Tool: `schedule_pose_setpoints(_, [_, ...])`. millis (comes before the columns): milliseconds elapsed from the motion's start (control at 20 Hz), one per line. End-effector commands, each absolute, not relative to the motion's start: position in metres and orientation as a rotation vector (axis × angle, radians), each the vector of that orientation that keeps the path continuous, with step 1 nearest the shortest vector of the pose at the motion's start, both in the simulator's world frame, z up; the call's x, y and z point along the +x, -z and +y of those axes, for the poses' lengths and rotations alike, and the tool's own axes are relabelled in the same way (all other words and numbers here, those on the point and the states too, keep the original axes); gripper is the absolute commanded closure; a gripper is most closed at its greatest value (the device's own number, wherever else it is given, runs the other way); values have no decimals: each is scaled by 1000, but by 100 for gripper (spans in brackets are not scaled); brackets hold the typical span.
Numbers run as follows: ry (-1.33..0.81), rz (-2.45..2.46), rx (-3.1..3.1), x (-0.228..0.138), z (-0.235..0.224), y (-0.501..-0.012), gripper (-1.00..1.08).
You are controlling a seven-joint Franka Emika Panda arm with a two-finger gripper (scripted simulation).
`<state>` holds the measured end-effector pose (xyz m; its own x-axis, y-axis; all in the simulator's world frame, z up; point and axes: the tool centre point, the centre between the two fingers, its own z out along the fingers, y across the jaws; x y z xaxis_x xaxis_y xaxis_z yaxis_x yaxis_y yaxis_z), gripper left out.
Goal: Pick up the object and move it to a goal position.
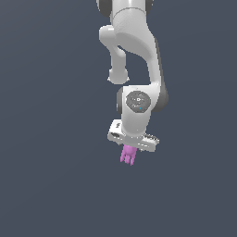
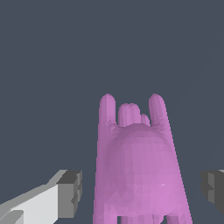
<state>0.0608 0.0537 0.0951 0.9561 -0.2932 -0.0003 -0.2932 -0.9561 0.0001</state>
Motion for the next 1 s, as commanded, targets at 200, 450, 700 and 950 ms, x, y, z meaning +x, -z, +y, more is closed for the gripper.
schedule_pose_setpoints(200, [0,-467,3107,62,54,-79,-92])
schedule_pose_setpoints(450, [0,-467,3107,62,54,-80,108])
schedule_pose_setpoints(700, [0,-467,3107,62,54,-80,108])
schedule_pose_setpoints(950, [0,-467,3107,62,54,-81,108])
